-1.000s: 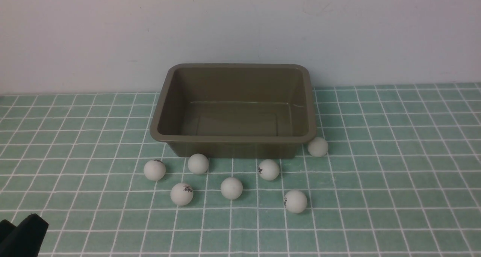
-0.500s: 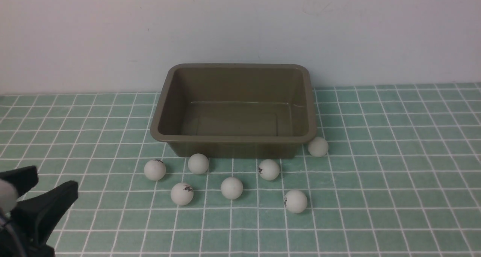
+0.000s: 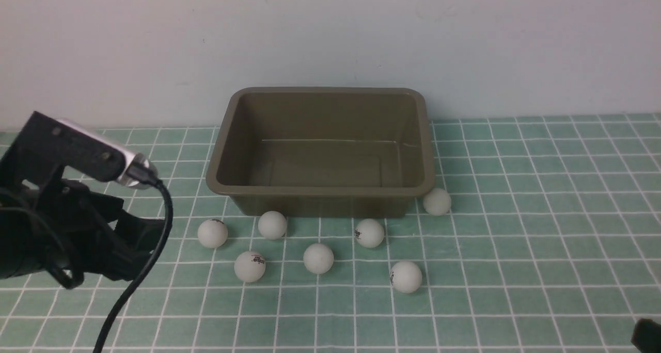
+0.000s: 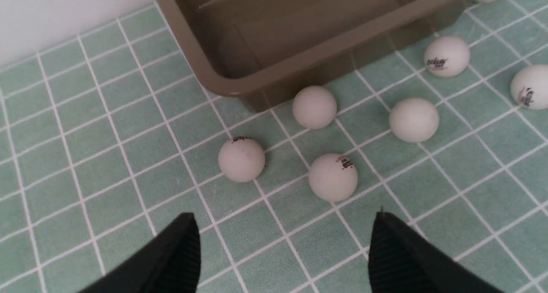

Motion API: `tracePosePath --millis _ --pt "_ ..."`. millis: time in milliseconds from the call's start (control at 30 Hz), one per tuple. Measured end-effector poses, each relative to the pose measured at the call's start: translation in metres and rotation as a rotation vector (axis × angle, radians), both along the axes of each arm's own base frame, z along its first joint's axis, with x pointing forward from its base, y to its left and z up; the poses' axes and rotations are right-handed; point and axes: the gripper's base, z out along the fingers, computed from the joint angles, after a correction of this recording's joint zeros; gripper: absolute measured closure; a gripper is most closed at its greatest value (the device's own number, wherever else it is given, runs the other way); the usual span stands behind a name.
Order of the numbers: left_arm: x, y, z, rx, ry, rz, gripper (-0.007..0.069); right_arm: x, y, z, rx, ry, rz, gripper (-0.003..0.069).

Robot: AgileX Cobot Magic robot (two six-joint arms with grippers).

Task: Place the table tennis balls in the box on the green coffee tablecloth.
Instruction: 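Reach for and grasp a ping pong ball on the table beside the basket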

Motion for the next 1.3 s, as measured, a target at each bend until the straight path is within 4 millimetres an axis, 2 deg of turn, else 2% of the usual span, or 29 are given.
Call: tracePosePath --millis 100,133,267,367,400,433,567,800,1067,1300 --pt "0.025 -0.001 -0.01 -0.011 0.075 0.006 0.0145 0.011 0.0 -0.002 -0.011 0.049 -0.003 0.0207" --pt "0.025 -0.001 -0.01 -0.011 0.075 0.006 0.0145 0.012 0.0 -0.002 -0.011 0.053 -0.003 0.0207" --pt "0.061 -0.003 -0.022 -0.032 0.159 0.025 0.0145 0.021 0.002 -0.004 -0.014 0.1 0.006 0.0207" --pt "0.076 -0.004 -0.026 -0.033 0.18 0.024 0.0145 0.024 0.002 -0.005 -0.008 0.113 0.009 0.0207" --pt "0.088 -0.005 -0.028 -0.038 0.204 0.016 0.0145 0.026 0.003 -0.005 -0.009 0.114 0.009 0.0207" --pt "0.089 -0.006 -0.026 -0.039 0.2 0.014 0.0145 0.026 0.002 -0.005 -0.011 0.113 0.009 0.0207" --pt "0.121 -0.01 -0.036 -0.005 0.31 -0.072 0.0145 0.027 0.002 -0.004 -0.026 0.092 0.008 0.0207" --pt "0.142 -0.006 -0.061 0.1 0.403 -0.132 0.0145 0.027 0.003 -0.002 -0.011 0.086 0.009 0.0207" --pt "0.153 -0.004 -0.082 0.179 0.383 -0.188 0.0145 0.028 0.002 -0.002 -0.008 0.076 -0.001 0.0207" --pt "0.158 -0.009 -0.096 0.153 0.376 -0.262 0.0145 0.028 0.002 -0.001 -0.004 0.074 -0.001 0.0207"
